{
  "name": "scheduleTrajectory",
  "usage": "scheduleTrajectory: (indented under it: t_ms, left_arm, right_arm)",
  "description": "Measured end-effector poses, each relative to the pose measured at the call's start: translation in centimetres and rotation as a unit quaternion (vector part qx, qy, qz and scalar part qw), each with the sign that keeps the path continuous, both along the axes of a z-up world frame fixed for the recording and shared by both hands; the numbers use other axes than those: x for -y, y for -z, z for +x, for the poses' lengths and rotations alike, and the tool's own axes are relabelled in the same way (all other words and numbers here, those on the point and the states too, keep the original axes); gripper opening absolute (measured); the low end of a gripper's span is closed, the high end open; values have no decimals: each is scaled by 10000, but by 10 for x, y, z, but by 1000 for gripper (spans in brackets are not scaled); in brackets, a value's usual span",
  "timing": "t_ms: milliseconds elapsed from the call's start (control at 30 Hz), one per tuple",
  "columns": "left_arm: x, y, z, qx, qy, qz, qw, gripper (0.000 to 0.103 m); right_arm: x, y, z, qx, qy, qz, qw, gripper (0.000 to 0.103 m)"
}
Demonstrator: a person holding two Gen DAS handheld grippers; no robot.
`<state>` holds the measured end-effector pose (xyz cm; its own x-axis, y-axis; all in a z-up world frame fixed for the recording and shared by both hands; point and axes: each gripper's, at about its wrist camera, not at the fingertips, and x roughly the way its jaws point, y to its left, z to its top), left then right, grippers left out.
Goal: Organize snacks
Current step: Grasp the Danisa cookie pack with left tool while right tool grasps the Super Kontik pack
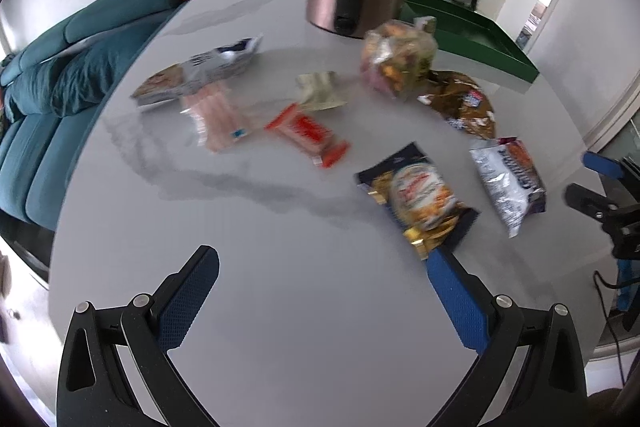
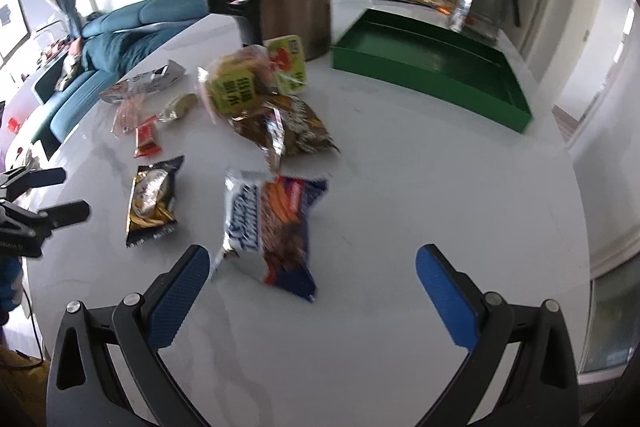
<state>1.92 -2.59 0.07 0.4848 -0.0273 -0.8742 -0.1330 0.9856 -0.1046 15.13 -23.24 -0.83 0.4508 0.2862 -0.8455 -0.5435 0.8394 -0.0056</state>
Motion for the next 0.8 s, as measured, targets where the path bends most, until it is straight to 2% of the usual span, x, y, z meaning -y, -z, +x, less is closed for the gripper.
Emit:
scheduleTrajectory:
  t_ms: [200, 433, 633, 700, 800]
  left_arm:
    - [32, -2, 31, -132, 15, 77, 9999, 102]
    - [43, 19, 65, -564, -489, 129, 9971, 102]
    - [41, 40, 74, -854, -736, 203, 9934, 102]
    - [42, 43, 75, -868, -753, 353, 9928, 102]
    - [38, 44, 75, -845, -833, 355, 9923, 102]
  right_arm:
    - [-21, 6, 14, -86, -341, 7, 9994, 103]
    - [-24, 18, 25, -350, -459, -43, 9983, 103]
    - [-26, 32, 32, -556, -569, -75, 9968, 103]
    - [-28, 36, 33, -606, -595, -116, 9963, 103]
    - [-32, 41, 33, -646, -664, -177, 9955, 103]
